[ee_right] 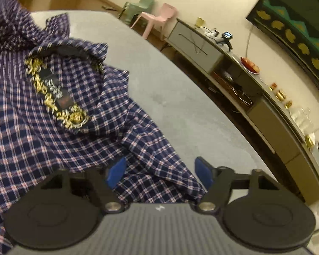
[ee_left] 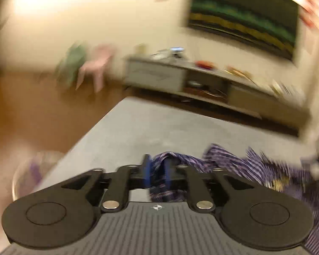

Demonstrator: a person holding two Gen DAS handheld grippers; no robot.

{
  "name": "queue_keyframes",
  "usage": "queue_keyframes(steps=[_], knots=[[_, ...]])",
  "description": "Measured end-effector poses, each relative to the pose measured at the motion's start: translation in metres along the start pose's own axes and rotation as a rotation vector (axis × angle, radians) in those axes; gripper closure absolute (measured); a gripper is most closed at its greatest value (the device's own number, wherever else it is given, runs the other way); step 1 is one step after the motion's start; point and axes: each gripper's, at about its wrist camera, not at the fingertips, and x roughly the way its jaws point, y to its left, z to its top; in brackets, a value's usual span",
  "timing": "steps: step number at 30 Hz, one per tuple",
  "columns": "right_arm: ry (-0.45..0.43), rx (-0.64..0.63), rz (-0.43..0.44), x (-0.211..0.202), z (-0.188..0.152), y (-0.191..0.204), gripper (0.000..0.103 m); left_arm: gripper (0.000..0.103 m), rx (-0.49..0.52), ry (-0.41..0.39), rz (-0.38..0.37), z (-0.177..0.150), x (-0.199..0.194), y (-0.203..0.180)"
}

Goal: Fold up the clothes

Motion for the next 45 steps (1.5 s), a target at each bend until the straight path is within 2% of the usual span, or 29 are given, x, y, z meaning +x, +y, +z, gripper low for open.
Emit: queue_keyframes(steps=[1, 2, 3, 4, 5, 6, 8, 10, 11, 12, 14, 15, 16, 17, 18, 19, 20, 21, 23, 25, 27, 30, 33, 37, 40, 41, 43, 44, 45], knots=[[0.003, -0.002, 0.004, 0.000, 0.000, 0.000, 0.067, 0.044, 0.074, -0.010, 0.007, 0.001, 0.006, -0.016], [0.004, 0.013, 0.010, 0.000, 0.000, -0.002, 0.086, 0.042, 0.149, -0.020, 0.013, 0.003, 0.013, -0.032], [0.002, 0.031, 0.013, -0.003, 0.000, -0.004, 0.102, 0.045, 0.178, -0.010, 0.013, 0.001, 0.021, -0.040], [-0.006, 0.049, 0.022, -0.007, -0.001, -0.007, 0.102, 0.053, 0.194, 0.005, 0.010, 0.000, 0.029, -0.045], [-0.015, 0.067, 0.034, -0.012, -0.002, -0.010, 0.103, 0.076, 0.211, 0.020, 0.007, -0.002, 0.037, -0.050], [-0.029, 0.087, 0.049, -0.019, -0.002, -0.014, 0.103, 0.094, 0.208, 0.031, 0.015, -0.003, 0.043, -0.051], [-0.072, 0.172, 0.102, -0.048, -0.003, -0.040, 0.103, 0.096, 0.175, 0.012, 0.060, -0.003, 0.043, -0.036], [-0.130, 0.343, 0.146, -0.079, -0.001, -0.080, 0.103, 0.098, 0.124, -0.016, 0.124, 0.001, 0.038, -0.012], [-0.140, 0.439, 0.141, -0.087, -0.001, -0.104, 0.103, 0.098, 0.095, -0.020, 0.169, 0.006, 0.041, 0.002], [-0.092, 0.510, 0.112, -0.077, -0.004, -0.119, 0.103, 0.098, 0.075, -0.003, 0.212, 0.011, 0.050, 0.013], [0.030, 0.637, 0.047, -0.050, -0.011, -0.146, 0.101, 0.096, 0.094, 0.095, 0.232, 0.014, 0.079, 0.020], [0.091, 0.699, 0.014, -0.036, -0.015, -0.159, 0.094, 0.095, 0.107, 0.147, 0.238, 0.016, 0.094, 0.023], [0.145, 0.728, -0.017, -0.026, -0.021, -0.162, 0.089, 0.095, 0.132, 0.162, 0.267, 0.017, 0.098, 0.019], [0.139, 0.733, -0.031, -0.029, -0.026, -0.159, 0.087, 0.095, 0.161, 0.133, 0.275, 0.019, 0.090, 0.011], [0.118, 0.735, -0.041, -0.036, -0.031, -0.154, 0.087, 0.092, 0.191, 0.094, 0.276, 0.021, 0.079, 0.003], [0.075, 0.738, -0.020, -0.048, -0.036, -0.148, 0.081, 0.087, 0.219, 0.051, 0.269, 0.025, 0.065, -0.006], [0.053, 0.723, -0.010, -0.058, -0.042, -0.142, 0.063, 0.071, 0.252, 0.014, 0.262, 0.028, 0.051, -0.014], [0.037, 0.703, -0.004, -0.066, -0.047, -0.136, 0.053, 0.052, 0.287, -0.031, 0.262, 0.030, 0.036, -0.025], [0.020, 0.652, -0.002, -0.078, -0.056, -0.126, 0.052, 0.039, 0.347, -0.117, 0.240, 0.039, 0.017, -0.049], [0.020, 0.590, -0.019, -0.079, -0.059, -0.121, 0.050, 0.032, 0.421, -0.184, 0.161, 0.052, 0.009, -0.079], [0.012, 0.544, -0.040, -0.075, -0.054, -0.120, 0.048, 0.008, 0.533, -0.186, 0.049, 0.053, 0.021, -0.114], [-0.007, 0.480, -0.056, -0.066, -0.042, -0.116, 0.044, 0.005, 0.736, -0.148, -0.098, 0.046, 0.064, -0.162], [-0.038, 0.376, -0.034, -0.053, -0.022, -0.110, 0.043, 0.005, 0.867, -0.036, -0.114, 0.034, 0.132, -0.188], [-0.080, 0.188, 0.042, -0.035, 0.003, -0.093, 0.043, 0.005, 0.975, 0.001, -0.140, 0.023, 0.202, -0.205], [-0.056, -0.018, 0.142, -0.019, 0.016, -0.069, 0.038, 0.008, 1.020, 0.005, -0.184, 0.014, 0.232, -0.214], [-0.046, -0.068, 0.156, -0.012, 0.019, -0.064, 0.038, 0.012, 1.029, 0.005, -0.200, 0.015, 0.238, -0.214], [-0.022, -0.069, 0.186, 0.002, 0.026, -0.065, 0.039, 0.026, 0.998, 0.037, -0.252, 0.023, 0.250, -0.213], [-0.009, -0.065, 0.201, 0.009, 0.029, -0.066, 0.049, 0.052, 0.967, 0.066, -0.286, 0.028, 0.256, -0.212], [0.018, -0.035, 0.232, 0.015, 0.033, -0.072, 0.081, 0.083, 0.935, 0.095, -0.320, 0.034, 0.262, -0.211]])
